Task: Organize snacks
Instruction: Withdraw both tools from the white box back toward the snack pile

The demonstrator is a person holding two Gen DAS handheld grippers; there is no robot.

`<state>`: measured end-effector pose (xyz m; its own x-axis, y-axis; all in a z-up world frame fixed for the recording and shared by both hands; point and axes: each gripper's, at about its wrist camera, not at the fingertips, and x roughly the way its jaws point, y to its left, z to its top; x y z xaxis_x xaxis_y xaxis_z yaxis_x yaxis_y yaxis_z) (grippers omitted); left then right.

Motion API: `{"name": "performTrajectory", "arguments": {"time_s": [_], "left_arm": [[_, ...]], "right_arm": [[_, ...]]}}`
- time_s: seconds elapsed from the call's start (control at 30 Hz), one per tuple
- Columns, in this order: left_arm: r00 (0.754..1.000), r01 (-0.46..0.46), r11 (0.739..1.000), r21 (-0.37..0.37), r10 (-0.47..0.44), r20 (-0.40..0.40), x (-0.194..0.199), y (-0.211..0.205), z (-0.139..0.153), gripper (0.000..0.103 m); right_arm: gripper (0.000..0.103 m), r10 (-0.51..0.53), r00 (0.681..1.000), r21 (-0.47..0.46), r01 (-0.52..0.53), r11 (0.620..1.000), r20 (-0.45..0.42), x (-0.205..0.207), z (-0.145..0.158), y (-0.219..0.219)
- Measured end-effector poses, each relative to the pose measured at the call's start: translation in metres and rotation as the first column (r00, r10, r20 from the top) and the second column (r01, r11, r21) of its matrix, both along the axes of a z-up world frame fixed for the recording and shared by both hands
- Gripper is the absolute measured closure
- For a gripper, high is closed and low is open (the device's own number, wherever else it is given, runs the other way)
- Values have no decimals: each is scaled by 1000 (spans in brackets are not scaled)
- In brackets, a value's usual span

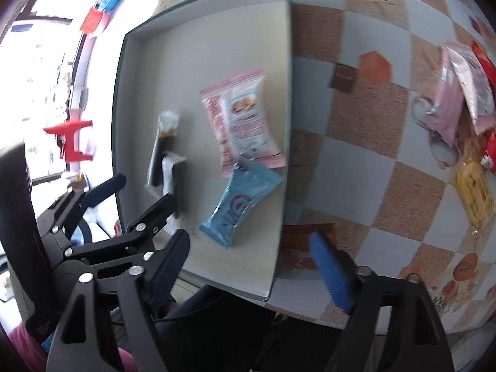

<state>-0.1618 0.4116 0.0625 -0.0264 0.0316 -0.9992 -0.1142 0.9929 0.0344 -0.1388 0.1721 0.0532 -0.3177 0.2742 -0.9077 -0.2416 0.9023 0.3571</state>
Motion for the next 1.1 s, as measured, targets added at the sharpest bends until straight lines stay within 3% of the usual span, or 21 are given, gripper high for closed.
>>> {"name": "performTrajectory", "arguments": {"time_s": [0.03,0.07,0.1,0.4,0.63,0.93,1.1], "left_arm": [[1000,11,1000,0,-11,1,1,-4,1,24],[1000,21,1000,-2,-21,1,4,-5,0,24],[1000,30,1000,-4,-30,3,5,-8,1,24],[994,111,994,-16,-111,23,17,-45,11,24],[987,162,986,-29,-161,31,35,-83,22,24],[973,230,972,-44,-227,50,69,-146,38,24],[966,256,966,-42,-253,59,99,-174,31,24]], "right_arm": [[19,-9,1000,-15,9,1000,6,2,-1,-4],[5,-23,1000,-32,23,999,14,4,-2,-9],[0,-35,999,-40,36,999,21,5,-2,-14],[0,-215,976,-109,218,970,43,21,-8,-85],[0,-359,933,-167,360,918,41,35,-19,-161],[0,-462,884,-205,465,861,64,54,-26,-234],[0,-490,869,-212,492,844,69,70,-32,-269]]}}
